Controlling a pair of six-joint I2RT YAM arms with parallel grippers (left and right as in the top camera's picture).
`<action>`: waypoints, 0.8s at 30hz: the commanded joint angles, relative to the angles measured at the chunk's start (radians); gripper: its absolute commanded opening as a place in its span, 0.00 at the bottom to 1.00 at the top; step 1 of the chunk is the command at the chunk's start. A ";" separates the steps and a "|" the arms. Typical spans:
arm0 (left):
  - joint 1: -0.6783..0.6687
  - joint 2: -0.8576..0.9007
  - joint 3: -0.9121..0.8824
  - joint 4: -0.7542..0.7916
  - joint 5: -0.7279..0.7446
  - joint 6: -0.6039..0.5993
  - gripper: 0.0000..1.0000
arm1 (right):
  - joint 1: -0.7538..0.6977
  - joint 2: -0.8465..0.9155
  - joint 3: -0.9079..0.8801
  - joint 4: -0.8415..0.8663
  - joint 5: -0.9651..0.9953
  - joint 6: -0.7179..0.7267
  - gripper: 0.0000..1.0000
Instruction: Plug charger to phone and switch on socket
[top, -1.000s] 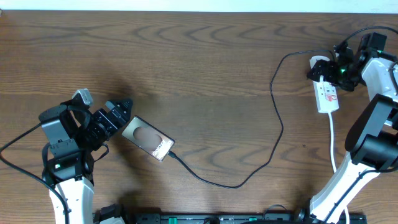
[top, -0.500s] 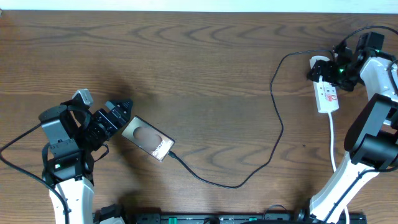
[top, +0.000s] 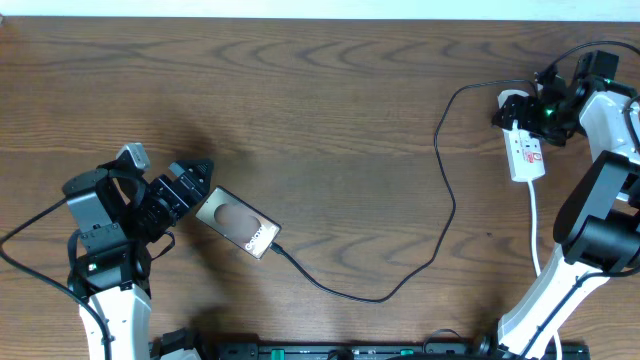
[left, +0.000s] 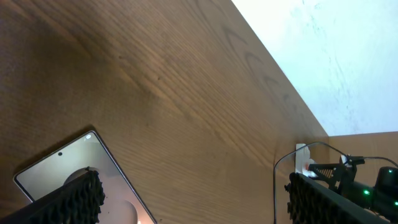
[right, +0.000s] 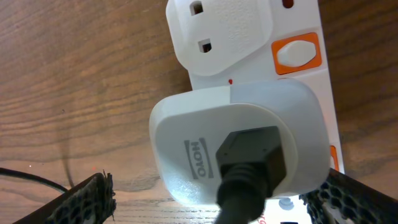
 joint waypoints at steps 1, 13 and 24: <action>0.000 0.000 0.015 -0.002 0.006 0.025 0.91 | 0.070 0.035 -0.012 -0.006 -0.132 0.032 0.94; 0.000 0.000 0.015 -0.002 -0.013 0.025 0.91 | 0.004 0.027 0.161 -0.238 0.120 0.061 0.90; 0.000 0.000 0.015 -0.001 -0.014 0.025 0.91 | 0.015 -0.113 0.288 -0.396 0.253 0.174 0.99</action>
